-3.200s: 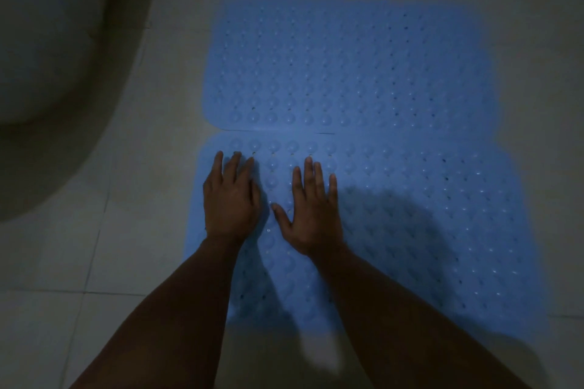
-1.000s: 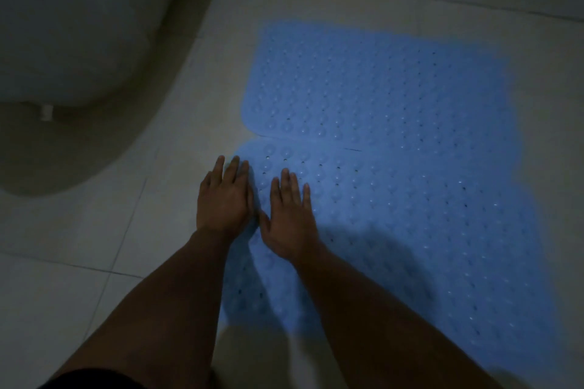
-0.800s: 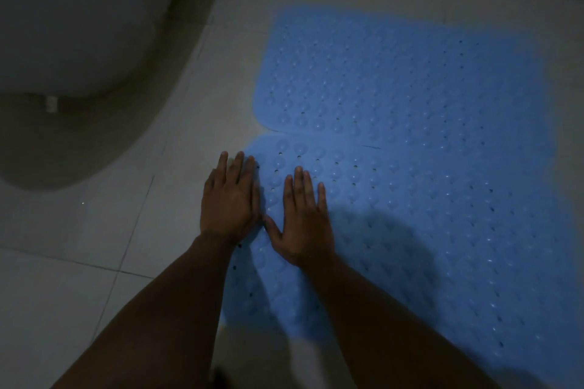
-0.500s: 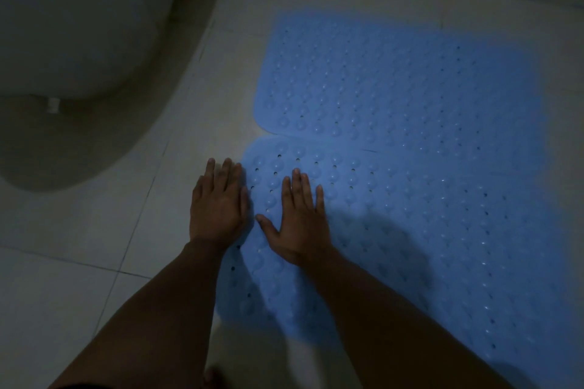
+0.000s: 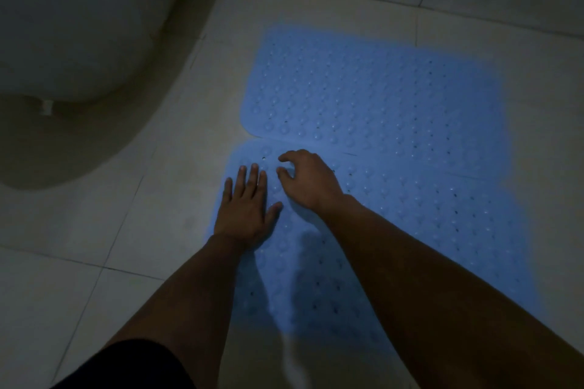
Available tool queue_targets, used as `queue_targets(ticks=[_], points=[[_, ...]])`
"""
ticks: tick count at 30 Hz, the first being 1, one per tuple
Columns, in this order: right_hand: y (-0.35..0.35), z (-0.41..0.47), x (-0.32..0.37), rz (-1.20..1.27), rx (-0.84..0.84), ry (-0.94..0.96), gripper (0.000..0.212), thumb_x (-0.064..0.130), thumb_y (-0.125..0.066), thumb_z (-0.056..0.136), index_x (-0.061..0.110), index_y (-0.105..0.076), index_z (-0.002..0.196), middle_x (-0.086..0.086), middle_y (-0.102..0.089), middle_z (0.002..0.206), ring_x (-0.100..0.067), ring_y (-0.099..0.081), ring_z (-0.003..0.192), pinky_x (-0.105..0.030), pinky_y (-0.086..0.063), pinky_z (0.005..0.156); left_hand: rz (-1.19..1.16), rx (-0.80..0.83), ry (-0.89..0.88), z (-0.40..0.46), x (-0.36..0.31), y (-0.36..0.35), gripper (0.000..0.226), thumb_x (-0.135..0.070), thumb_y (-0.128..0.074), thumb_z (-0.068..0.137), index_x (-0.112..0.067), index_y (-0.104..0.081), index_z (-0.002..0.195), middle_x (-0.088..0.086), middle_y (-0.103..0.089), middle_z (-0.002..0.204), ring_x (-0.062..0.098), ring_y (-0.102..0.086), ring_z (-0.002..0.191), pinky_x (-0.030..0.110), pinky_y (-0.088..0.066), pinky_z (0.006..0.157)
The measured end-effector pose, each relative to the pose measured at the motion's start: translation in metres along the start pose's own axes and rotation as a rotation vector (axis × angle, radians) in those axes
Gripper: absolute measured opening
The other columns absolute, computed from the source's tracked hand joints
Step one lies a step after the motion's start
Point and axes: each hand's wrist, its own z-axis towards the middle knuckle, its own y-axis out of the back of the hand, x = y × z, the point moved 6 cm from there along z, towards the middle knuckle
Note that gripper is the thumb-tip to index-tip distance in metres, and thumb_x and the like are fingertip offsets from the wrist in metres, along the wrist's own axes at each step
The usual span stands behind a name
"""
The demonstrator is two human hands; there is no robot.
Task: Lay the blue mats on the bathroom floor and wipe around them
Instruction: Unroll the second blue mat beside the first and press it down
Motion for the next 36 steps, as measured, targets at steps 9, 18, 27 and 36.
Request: queue_targets(ticks=[9, 18, 27, 36], points=[[-0.009, 0.008, -0.03, 0.083, -0.14, 0.083, 0.027, 0.034, -0.059, 0.095, 0.021, -0.07, 0.116, 0.001, -0.067, 0.118, -0.022, -0.058, 0.115, -0.041, -0.05, 0.097, 0.054, -0.13, -0.012, -0.004, -0.003, -0.011, 0.086, -0.065, -0.03, 0.102, -0.009, -0.008, 0.163, 0.012, 0.002, 0.172, 0.027, 0.007, 0.159, 0.056, -0.009, 0.127], [-0.007, 0.002, -0.03, 0.149, -0.21, 0.078, 0.023, 0.032, -0.058, 0.093, 0.02, -0.072, 0.108, 0.002, -0.069, 0.11, -0.021, -0.06, 0.108, -0.044, -0.053, 0.09, 0.046, -0.076, 0.014, -0.001, 0.002, -0.012, 0.092, -0.072, -0.026, 0.098, -0.013, -0.003, 0.164, 0.01, 0.008, 0.172, 0.023, 0.013, 0.158, 0.053, -0.004, 0.128], [0.028, -0.015, -0.015, 0.063, -0.13, -0.001, 0.024, 0.036, -0.058, 0.096, 0.025, -0.071, 0.111, -0.001, -0.066, 0.12, -0.023, -0.057, 0.116, -0.041, -0.051, 0.096, -0.14, 0.211, 0.0, 0.017, 0.008, 0.031, 0.09, -0.072, -0.03, 0.093, -0.013, -0.025, 0.161, 0.011, -0.013, 0.171, 0.028, -0.01, 0.158, 0.048, -0.012, 0.126], [0.021, -0.031, -0.011, 0.053, -0.133, 0.04, 0.025, 0.037, -0.056, 0.097, 0.024, -0.071, 0.112, -0.001, -0.066, 0.12, -0.022, -0.057, 0.116, -0.043, -0.05, 0.097, 0.009, 0.058, -0.041, -0.048, 0.006, -0.004, 0.086, -0.071, -0.027, 0.1, -0.02, -0.002, 0.164, 0.008, 0.012, 0.171, 0.028, 0.018, 0.157, 0.052, -0.001, 0.128]])
